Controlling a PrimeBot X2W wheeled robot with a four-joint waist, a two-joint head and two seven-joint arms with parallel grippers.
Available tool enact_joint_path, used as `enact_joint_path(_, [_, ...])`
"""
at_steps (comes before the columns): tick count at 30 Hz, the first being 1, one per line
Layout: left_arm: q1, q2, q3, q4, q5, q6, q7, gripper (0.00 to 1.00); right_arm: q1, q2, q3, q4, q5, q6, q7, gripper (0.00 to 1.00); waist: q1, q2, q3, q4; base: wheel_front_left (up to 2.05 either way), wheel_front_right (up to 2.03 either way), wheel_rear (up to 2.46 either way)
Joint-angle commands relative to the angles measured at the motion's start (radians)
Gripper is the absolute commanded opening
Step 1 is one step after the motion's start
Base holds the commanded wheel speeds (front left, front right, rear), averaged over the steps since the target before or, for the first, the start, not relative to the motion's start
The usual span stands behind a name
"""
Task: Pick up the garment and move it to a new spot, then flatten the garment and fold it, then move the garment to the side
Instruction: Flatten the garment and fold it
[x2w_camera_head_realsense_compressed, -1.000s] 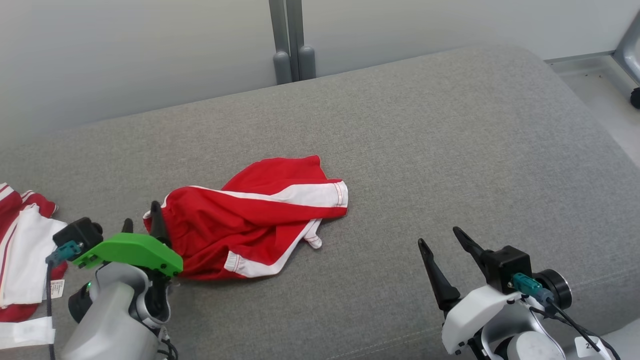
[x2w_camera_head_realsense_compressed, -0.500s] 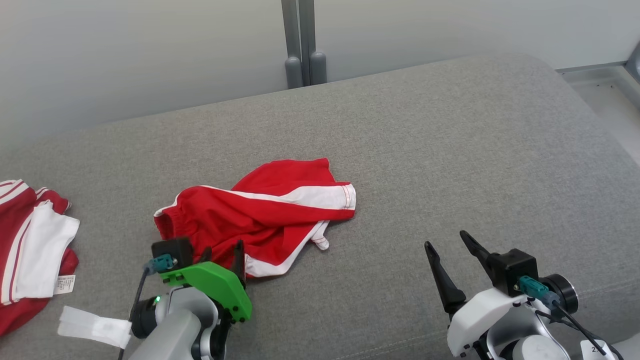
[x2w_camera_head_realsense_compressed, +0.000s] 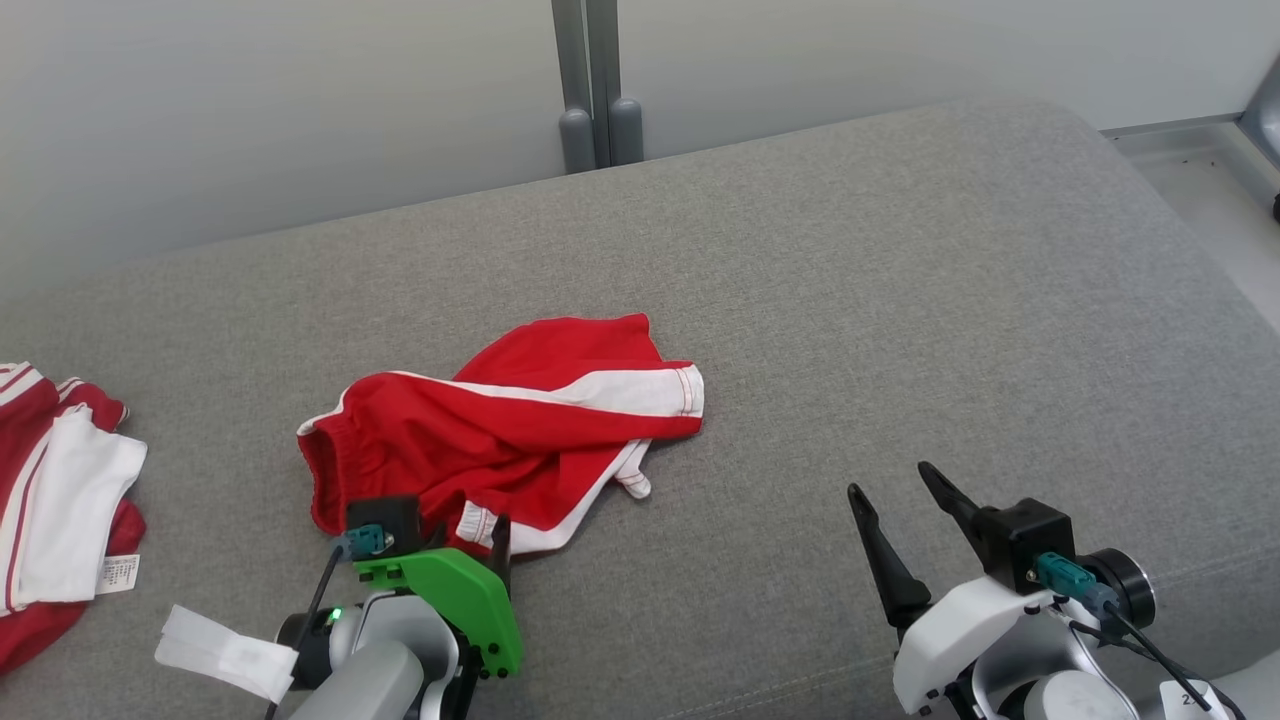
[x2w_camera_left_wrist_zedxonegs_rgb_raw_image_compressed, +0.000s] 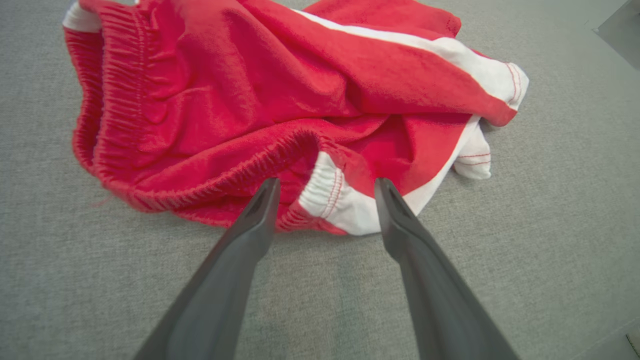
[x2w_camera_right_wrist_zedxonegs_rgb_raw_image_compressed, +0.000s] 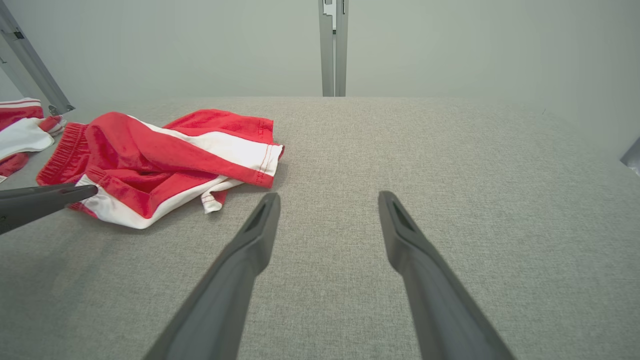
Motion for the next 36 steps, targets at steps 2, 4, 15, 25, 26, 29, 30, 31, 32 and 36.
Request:
enact_joint_path(2, [0.005, 0.01, -0.006, 0.009, 0.012, 0.006, -0.003, 0.37, 0.001, 0.0, 0.002, -0.002, 0.005, -0.001, 0.001, 1.0, 0.0, 0.0, 0.003, -0.003, 0.0, 0.0, 0.0])
enact_joint_path(4, [0.003, 0.008, -0.004, 0.021, 0.006, 0.003, -0.004, 0.0, 0.0, -0.001, 0.002, -0.002, 0.006, -0.001, -0.001, 1.0, 0.0, 0.0, 0.004, -0.004, 0.0, 0.0, 0.0])
enact_joint_path(15, [0.037, 0.01, 0.061, 0.048, -0.039, 0.01, -0.09, 0.0, 0.012, 0.0, -0.009, 0.001, 0.001, -0.001, 0.0, 1.0, 0.0, 0.0, -0.005, 0.013, 0.0, 0.0, 0.0])
enact_joint_path(25, [0.082, 0.026, 0.087, 0.043, -0.054, 0.038, -0.133, 1.0, 0.026, 0.0, -0.006, 0.006, -0.002, -0.001, 0.01, 1.0, 0.0, 0.0, -0.03, 0.044, 0.0, 0.0, 0.0])
enact_joint_path(26, [0.087, 0.025, 0.09, 0.036, -0.058, 0.033, -0.139, 1.0, 0.026, -0.001, -0.007, 0.007, -0.003, -0.001, 0.01, 1.0, 0.0, 0.0, -0.032, 0.048, 0.0, 0.0, 0.0])
enact_joint_path(29, [0.105, 0.018, 0.106, 0.002, -0.074, 0.006, -0.163, 1.0, 0.032, 0.0, -0.007, 0.007, -0.007, -0.001, 0.015, 1.0, 0.0, 0.0, -0.039, 0.06, 0.0, 0.0, 0.0])
enact_joint_path(30, [0.112, 0.015, 0.116, -0.014, -0.082, -0.005, -0.174, 1.0, 0.033, -0.001, -0.008, 0.007, -0.007, -0.001, 0.016, 1.0, 0.0, 0.0, -0.041, 0.064, 0.0, 0.0, 0.0])
enact_joint_path(31, [0.119, 0.016, 0.127, -0.035, -0.085, -0.016, -0.187, 1.0, 0.033, -0.001, -0.008, 0.007, -0.008, -0.001, 0.017, 1.0, 0.0, 0.0, -0.044, 0.068, 0.0, 0.0, 0.0])
enact_joint_path(32, [0.126, 0.016, 0.144, -0.063, -0.085, -0.029, -0.2, 1.0, 0.036, -0.001, -0.009, 0.006, -0.009, -0.001, 0.017, 1.0, 0.0, 0.0, -0.046, 0.072, 0.0, 0.0, 0.0])
enact_joint_path(36, [0.177, 0.012, 0.265, -0.211, -0.03, -0.064, -0.22, 1.0, 0.045, -0.001, -0.018, 0.008, -0.006, -0.001, 0.018, 1.0, 0.0, 0.0, -0.056, 0.099, 0.0, 0.0, 0.0])
